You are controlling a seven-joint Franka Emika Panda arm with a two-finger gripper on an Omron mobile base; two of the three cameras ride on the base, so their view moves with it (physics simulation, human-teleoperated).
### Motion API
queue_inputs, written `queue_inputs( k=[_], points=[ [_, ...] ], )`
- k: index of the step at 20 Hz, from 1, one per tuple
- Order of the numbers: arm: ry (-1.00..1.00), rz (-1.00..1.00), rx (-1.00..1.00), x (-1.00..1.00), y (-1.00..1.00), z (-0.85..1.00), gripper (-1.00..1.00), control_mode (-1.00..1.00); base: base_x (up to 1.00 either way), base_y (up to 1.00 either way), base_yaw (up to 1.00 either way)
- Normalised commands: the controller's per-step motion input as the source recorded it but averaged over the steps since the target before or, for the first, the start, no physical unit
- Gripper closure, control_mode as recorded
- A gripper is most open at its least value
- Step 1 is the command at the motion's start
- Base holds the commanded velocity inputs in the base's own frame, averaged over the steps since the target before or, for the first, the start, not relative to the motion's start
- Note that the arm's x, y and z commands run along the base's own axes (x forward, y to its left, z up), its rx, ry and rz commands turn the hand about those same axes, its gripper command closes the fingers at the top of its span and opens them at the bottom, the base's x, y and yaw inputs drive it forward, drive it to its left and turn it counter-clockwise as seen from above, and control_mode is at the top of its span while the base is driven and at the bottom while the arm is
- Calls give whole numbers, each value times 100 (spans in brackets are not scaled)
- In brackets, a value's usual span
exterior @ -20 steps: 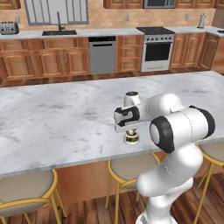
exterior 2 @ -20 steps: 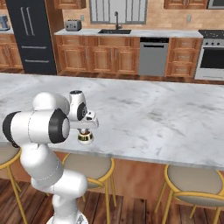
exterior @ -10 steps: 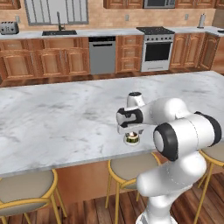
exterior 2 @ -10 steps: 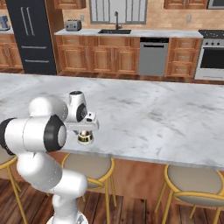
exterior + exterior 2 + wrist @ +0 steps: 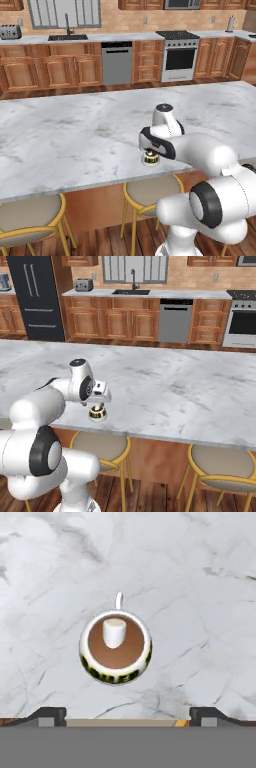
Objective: Pick up the marshmallow and place it in the cup of hot chocolate on the dining counter.
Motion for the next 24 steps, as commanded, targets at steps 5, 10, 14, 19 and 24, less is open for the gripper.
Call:
queue_inputs(
  k=[5,10,14,19,24],
  points=[
    [-23,-1,-2,-32,0,90,-100,-100,0,0,0],
    [-13,0,5,-71,0,77,-100,-100,0,0,0],
    [-7,0,16,-65,0,89,-100,-100,0,0,0],
    [-6,0,15,-59,-2,100,-100,-100,0,0,0],
    [-1,0,1,-67,0,92,-100,-100,0,0,0]
  ],
)
